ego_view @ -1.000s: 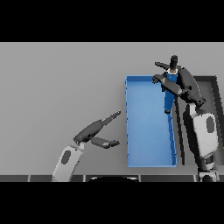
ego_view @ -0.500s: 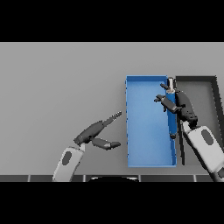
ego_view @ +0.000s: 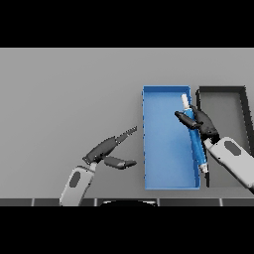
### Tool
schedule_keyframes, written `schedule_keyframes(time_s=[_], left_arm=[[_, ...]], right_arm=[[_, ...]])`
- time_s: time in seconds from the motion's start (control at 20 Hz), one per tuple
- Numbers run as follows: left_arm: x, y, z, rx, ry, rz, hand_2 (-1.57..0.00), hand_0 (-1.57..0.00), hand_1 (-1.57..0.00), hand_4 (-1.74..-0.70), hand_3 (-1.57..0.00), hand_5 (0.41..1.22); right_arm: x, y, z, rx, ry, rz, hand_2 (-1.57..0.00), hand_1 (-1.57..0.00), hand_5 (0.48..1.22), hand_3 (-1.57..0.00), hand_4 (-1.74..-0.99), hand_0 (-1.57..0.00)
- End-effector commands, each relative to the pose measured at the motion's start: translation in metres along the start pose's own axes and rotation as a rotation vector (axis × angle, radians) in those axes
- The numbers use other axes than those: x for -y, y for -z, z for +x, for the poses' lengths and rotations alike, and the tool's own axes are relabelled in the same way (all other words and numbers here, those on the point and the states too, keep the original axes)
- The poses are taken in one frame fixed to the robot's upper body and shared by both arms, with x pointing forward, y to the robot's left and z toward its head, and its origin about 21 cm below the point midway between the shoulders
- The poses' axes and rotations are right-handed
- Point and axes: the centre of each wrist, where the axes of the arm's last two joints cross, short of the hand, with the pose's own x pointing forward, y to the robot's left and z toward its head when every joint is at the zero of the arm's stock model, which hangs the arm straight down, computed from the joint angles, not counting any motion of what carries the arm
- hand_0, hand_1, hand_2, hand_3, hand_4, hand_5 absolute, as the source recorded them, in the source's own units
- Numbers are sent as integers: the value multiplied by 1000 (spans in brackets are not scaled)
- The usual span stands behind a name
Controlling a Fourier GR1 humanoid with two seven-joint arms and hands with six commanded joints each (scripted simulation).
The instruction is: Pick up the blue pipe and place it into the blue bin.
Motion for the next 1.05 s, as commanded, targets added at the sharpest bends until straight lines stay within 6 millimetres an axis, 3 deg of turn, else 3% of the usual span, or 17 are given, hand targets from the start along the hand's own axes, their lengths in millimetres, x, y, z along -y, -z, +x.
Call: schedule_keyframes(time_s=[0.0,0.1,0.5,1.0], left_arm=[[-1,1,2,3,-1,4,1,1,1,-884,1,429],[2,3,1,-2,-2,-3,1,1,1,-886,1,428],[3,0,-1,-3,5,0,1,1,1,-887,1,429],[-5,5,1,-3,9,9,1,1,1,-885,1,431]], right_arm=[[0,0,-1,-13,-50,12,-224,-223,1030,-131,-1142,-245],[0,1,1,-35,-127,36,-143,-143,934,-84,-1083,-156],[-11,6,-1,-60,-245,42,-23,-23,713,-13,-1036,-25],[-7,8,1,-60,-271,54,-5,-5,643,-3,-1022,-6]])
